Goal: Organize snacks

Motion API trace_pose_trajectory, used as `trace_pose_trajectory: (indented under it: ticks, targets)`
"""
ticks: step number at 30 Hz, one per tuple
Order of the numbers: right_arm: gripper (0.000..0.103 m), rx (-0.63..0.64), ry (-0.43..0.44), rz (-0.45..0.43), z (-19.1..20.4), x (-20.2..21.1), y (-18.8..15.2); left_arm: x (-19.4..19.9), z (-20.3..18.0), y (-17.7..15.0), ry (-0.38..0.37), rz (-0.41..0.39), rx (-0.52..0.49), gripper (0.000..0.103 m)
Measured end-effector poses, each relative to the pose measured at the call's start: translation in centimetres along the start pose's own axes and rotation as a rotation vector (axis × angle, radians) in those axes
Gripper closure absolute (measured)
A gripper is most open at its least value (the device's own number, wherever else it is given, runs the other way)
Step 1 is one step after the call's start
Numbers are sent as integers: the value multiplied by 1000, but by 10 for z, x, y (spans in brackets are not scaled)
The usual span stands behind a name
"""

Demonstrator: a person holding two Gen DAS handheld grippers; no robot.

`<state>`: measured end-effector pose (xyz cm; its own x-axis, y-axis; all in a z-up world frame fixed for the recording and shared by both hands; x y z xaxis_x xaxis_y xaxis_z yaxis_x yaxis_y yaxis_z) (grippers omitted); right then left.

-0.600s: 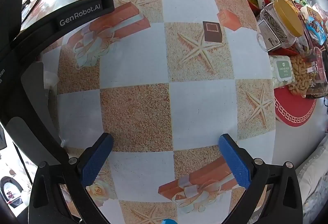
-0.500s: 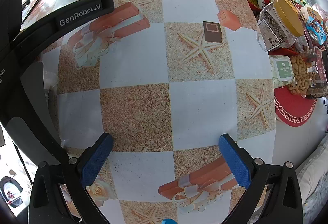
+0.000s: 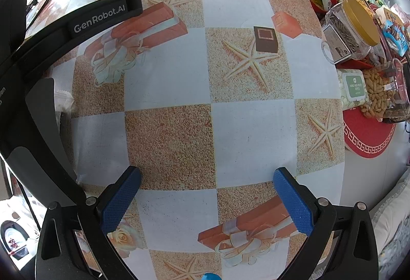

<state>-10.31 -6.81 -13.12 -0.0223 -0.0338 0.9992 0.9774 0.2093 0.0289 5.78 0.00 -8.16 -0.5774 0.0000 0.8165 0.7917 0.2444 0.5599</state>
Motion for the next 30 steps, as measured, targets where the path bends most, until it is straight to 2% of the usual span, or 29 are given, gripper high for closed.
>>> trace_pose_trajectory:
  ticks: [30]
  targets:
    - [0,-5,-4,-17,2,2,-10,0,0,0,0,0,0,0]
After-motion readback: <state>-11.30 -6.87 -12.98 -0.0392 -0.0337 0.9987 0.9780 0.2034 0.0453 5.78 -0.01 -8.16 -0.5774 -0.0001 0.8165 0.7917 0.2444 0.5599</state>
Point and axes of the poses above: each gripper's, at about its wrist camera, not at the fingertips, and x roughly against the way its jaws point, z to its left, y to its top, the point moved 10 cm from there along -x, roughly the way its jaws point, and after that the axes turned 14 degrees about x, right-handed, at the moved point
